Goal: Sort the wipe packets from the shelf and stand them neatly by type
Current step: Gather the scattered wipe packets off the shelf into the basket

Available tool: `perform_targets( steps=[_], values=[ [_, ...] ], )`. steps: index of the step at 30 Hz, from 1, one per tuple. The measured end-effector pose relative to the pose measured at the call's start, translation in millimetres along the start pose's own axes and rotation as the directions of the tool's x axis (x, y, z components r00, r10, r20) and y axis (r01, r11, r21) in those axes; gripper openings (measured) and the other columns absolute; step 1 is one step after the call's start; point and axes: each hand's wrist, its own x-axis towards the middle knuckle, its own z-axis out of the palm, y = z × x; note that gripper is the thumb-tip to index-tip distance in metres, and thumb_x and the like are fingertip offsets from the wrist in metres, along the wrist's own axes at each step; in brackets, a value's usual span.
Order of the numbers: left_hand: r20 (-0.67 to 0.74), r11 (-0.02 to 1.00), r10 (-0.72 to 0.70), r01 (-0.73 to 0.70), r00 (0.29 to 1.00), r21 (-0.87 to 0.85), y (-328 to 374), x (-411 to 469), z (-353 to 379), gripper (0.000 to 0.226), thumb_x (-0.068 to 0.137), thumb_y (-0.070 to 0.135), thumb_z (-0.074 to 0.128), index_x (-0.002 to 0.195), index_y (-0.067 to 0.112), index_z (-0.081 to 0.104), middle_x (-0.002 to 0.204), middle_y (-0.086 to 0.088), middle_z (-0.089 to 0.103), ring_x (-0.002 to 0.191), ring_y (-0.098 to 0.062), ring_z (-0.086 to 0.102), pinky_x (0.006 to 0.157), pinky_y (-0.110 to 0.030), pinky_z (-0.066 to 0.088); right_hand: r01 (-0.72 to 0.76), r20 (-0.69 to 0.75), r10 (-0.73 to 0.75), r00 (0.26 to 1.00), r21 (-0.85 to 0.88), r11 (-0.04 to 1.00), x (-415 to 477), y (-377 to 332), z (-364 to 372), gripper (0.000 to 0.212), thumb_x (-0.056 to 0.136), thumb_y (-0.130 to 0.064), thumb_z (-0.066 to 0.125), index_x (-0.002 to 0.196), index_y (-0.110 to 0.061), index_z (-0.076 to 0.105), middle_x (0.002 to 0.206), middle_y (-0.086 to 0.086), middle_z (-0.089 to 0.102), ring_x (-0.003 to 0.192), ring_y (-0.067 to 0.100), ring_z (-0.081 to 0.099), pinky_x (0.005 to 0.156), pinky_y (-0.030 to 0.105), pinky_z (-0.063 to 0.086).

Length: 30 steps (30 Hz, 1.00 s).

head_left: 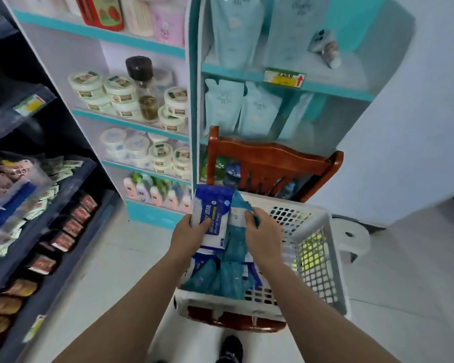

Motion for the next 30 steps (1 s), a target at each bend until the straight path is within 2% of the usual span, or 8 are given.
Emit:
perform_targets(
  steps=[6, 11, 15, 19, 22, 24, 26, 30],
  values=[
    [0.032, 0.981, -0.080, 0.072, 0.996, 0.181, -38.4, 34.2, 54.1, 0.017, 0.094, 0.010, 0.057, 0.109, 0.016, 0.054, 0.099, -0.002, 0.062, 0.074, -0.008, 0.058, 0.059, -0.018, 0.042, -0.224, 0.180, 0.223, 0.958, -0.011, 0.974, 23.7, 68.8, 9.5, 0.035, 0.102, -0.028, 0.042, 0.131, -0.012, 0.054, 0.110, 0.007, 0.065, 0.088, 0.018, 0.059, 0.068, 0.029, 0.043],
    [0.018, 0.920, -0.153, 0.136, 0.988, 0.367, -80.3, 88.4, 72.7, 0.028, 0.092, 0.014, 0.059, 0.119, 0.011, 0.054, 0.111, -0.007, 0.066, 0.091, -0.022, 0.062, 0.083, -0.033, 0.048, -0.382, 0.281, 0.372, 0.885, -0.019, 0.924, 45.0, 119.3, 48.9, 0.042, 0.103, -0.027, 0.040, 0.144, -0.022, 0.039, 0.073, -0.001, 0.057, 0.056, 0.017, 0.054, 0.048, 0.027, 0.045],
    [-0.018, 0.823, -0.153, 0.137, 0.988, 0.551, -112.7, 141.4, 81.7, 0.041, 0.094, 0.016, 0.054, 0.134, 0.012, 0.044, 0.116, -0.011, 0.061, 0.091, -0.025, 0.056, 0.075, -0.029, 0.040, -0.439, 0.346, 0.426, 0.836, -0.044, 0.898, 72.4, 157.3, 96.0, 0.041, 0.103, -0.027, 0.039, 0.143, -0.023, 0.039, 0.085, 0.005, 0.062, 0.058, 0.018, 0.052, 0.051, 0.032, 0.045],
    [0.006, 0.732, -0.102, 0.071, 0.995, 0.677, -144.7, 189.7, 86.0, 0.051, 0.096, 0.015, 0.051, 0.144, 0.016, 0.033, 0.136, -0.012, 0.052, 0.116, -0.031, 0.054, 0.082, -0.029, 0.039, -0.507, 0.377, 0.482, 0.791, -0.035, 0.861, 95.5, 195.6, 150.4, 0.041, 0.102, -0.030, 0.041, 0.142, -0.024, 0.042, 0.102, 0.005, 0.065, 0.063, 0.015, 0.058, 0.051, 0.031, 0.050],
    [0.169, 0.490, -0.033, -0.131, 0.985, 0.862, -177.4, 212.0, 86.5, 0.078, 0.093, 0.014, 0.054, 0.153, 0.015, 0.006, 0.157, -0.016, 0.014, 0.143, -0.031, 0.021, 0.111, -0.038, 0.030, -0.457, 0.452, 0.471, 0.757, -0.150, 0.877, 97.1, 219.3, 184.4, 0.050, 0.101, -0.023, 0.043, 0.148, -0.020, 0.028, 0.133, 0.011, 0.053, 0.071, 0.017, 0.061, 0.051, 0.027, 0.046],
    [0.208, 0.224, -0.041, -0.193, 0.977, 0.955, -199.2, 221.5, 84.4, 0.090, 0.092, 0.018, 0.055, 0.152, 0.014, -0.012, 0.159, -0.015, -0.015, 0.148, -0.030, -0.007, 0.120, -0.045, 0.012, -0.294, 0.488, 0.431, 0.759, -0.333, 0.896, 94.5, 228.3, 195.4, 0.073, 0.097, -0.020, 0.049, 0.154, -0.020, 0.002, 0.158, 0.013, 0.014, 0.116, 0.031, 0.055, 0.077, 0.034, 0.052],
    [0.225, 0.040, -0.029, -0.224, 0.974, 0.974, -208.4, 227.9, 81.9, 0.091, 0.090, 0.017, 0.054, 0.151, 0.012, -0.014, 0.157, -0.016, -0.021, 0.147, -0.031, -0.013, 0.119, -0.048, 0.006, -0.100, 0.500, 0.385, 0.776, -0.504, 0.858, 91.8, 236.7, 201.2, 0.088, 0.094, -0.022, 0.054, 0.152, -0.021, -0.012, 0.160, 0.012, -0.012, 0.144, 0.033, 0.019, 0.107, 0.042, 0.037],
    [0.244, -0.083, -0.075, -0.250, 0.967, 0.965, -212.5, 241.1, 74.4, 0.085, 0.092, 0.020, 0.050, 0.151, 0.007, -0.009, 0.157, -0.022, -0.017, 0.146, -0.036, -0.011, 0.120, -0.046, 0.001, 0.033, 0.598, 0.410, 0.689, -0.591, 0.806, 96.5, 253.0, 207.8, 0.075, 0.099, -0.031, 0.042, 0.153, -0.026, -0.009, 0.159, 0.013, -0.017, 0.148, 0.029, -0.005, 0.118, 0.045, 0.016]
  ],
)
